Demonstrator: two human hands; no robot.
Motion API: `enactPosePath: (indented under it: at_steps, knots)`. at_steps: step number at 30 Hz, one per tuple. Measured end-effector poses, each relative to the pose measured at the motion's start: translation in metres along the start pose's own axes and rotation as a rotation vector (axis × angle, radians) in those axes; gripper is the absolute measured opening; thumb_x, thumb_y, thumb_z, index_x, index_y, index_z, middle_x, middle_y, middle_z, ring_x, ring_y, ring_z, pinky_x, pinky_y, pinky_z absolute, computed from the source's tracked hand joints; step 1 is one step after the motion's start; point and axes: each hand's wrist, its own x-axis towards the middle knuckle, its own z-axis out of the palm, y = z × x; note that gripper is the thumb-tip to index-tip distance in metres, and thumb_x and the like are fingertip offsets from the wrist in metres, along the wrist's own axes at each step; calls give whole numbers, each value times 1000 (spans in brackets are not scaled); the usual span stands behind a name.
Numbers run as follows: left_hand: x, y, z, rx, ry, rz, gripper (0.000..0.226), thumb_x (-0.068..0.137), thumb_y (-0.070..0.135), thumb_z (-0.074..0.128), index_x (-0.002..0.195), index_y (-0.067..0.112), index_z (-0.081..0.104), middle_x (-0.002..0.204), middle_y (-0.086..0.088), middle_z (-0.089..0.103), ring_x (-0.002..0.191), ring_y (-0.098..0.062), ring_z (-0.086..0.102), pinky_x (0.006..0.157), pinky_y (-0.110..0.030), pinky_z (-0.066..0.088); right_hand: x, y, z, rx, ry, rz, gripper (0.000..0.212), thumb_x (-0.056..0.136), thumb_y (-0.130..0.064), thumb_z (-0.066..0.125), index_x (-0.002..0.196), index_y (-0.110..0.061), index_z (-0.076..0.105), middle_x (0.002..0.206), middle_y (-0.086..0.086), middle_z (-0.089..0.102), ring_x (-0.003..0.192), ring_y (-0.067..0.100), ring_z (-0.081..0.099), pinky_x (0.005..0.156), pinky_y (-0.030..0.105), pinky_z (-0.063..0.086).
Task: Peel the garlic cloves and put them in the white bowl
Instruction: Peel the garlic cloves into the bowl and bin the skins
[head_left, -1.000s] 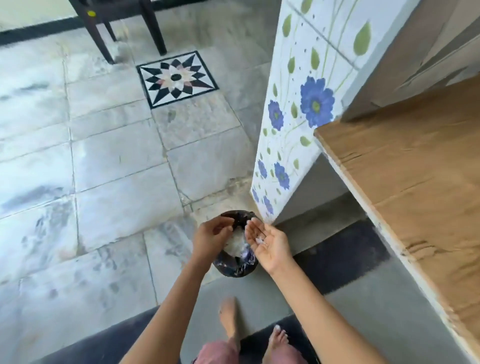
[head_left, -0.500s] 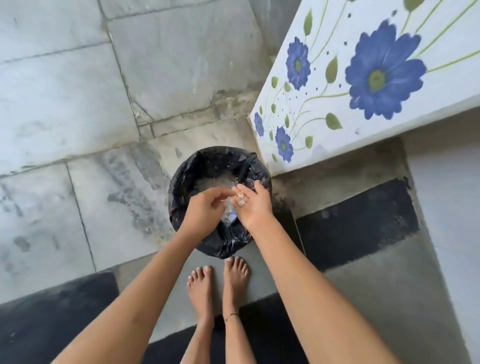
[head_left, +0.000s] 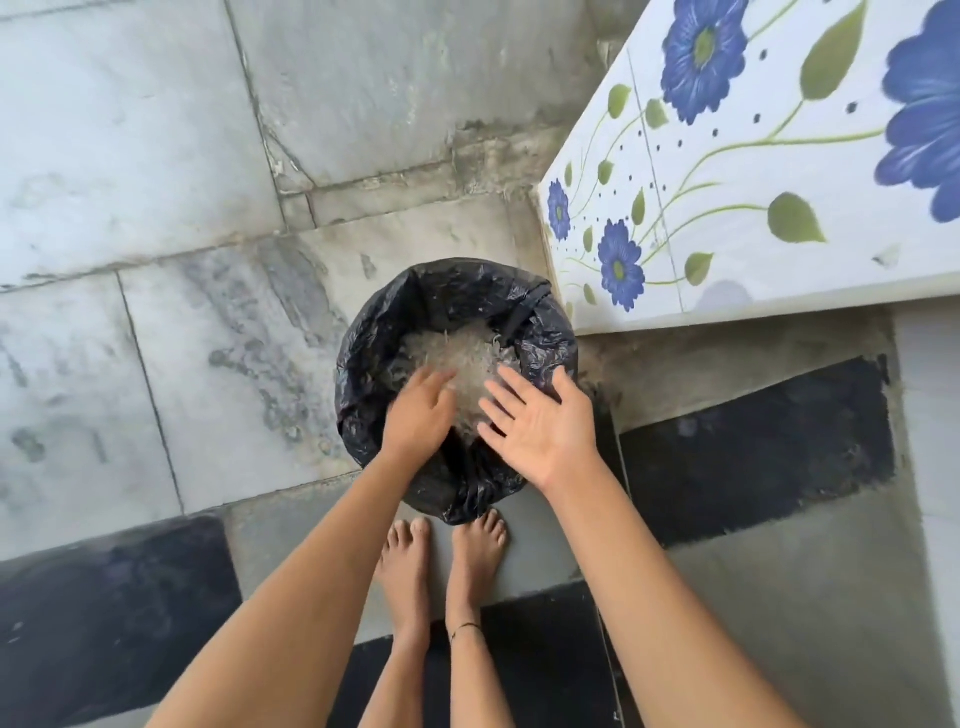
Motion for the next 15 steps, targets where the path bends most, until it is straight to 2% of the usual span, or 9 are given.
enactPosePath:
  at_steps: [2,3,4,5,6,8,10,12,15]
  knots:
    - [-12,24,-5,-175,70,152,39,99,26,37,134,17,51,145,-3,43,136,-15,34,106,-23,25,4,1,0,-40,41,-7,65,97,-55,21,141,-11,42,137,10,49,117,25,48,92,37,37]
    - [-23,34,-5,-236,39,262,37,99,24,38,134,17,51,144,0,44,135,-11,35,108,-20,24,7,2,1,-47,61,-6,65,97,-55,23,139,-10,44,126,10,54,110,24,52,87,35,41]
    - [-34,41,-1,-259,-27,378,39,99,28,38,134,18,51,143,2,44,136,-8,34,110,-19,22,10,4,5,-31,56,-8,65,97,-55,26,137,-7,45,120,11,56,112,26,53,90,36,42]
    - [-40,36,7,-230,-85,462,43,98,34,35,136,19,49,145,1,43,137,-8,31,114,-20,20,12,6,8,-7,42,-11,65,98,-54,28,137,-4,45,123,13,56,119,28,51,99,38,40]
    - [-38,26,13,-171,-119,464,49,96,41,32,138,22,46,147,-1,41,139,-10,29,116,-25,18,13,6,11,16,29,-19,66,98,-53,29,139,-3,41,132,16,51,128,29,45,108,40,33]
    - [-21,9,14,-62,-75,224,52,95,45,29,140,25,45,150,-5,36,141,-17,27,115,-32,20,10,8,14,10,-4,-43,64,99,-52,25,144,-8,36,147,14,38,138,29,32,115,40,22]
    - [-10,5,6,0,21,50,41,99,29,37,137,18,49,148,-7,39,137,-22,34,107,-30,28,3,8,12,-55,-3,-82,59,100,-50,21,142,-12,39,149,10,36,140,27,29,114,41,19]
    - [-9,14,-2,-85,103,43,36,97,18,44,131,14,53,140,-6,49,129,-21,44,102,-29,34,-2,10,9,-194,48,-130,53,101,-45,25,141,-12,41,146,8,41,137,26,34,111,38,23]
    - [-37,32,-22,-202,152,20,33,94,18,50,126,18,58,130,-3,57,121,-17,51,99,-29,40,-21,16,8,-560,237,-319,30,100,-29,41,124,-14,52,135,6,52,120,19,50,95,27,34]
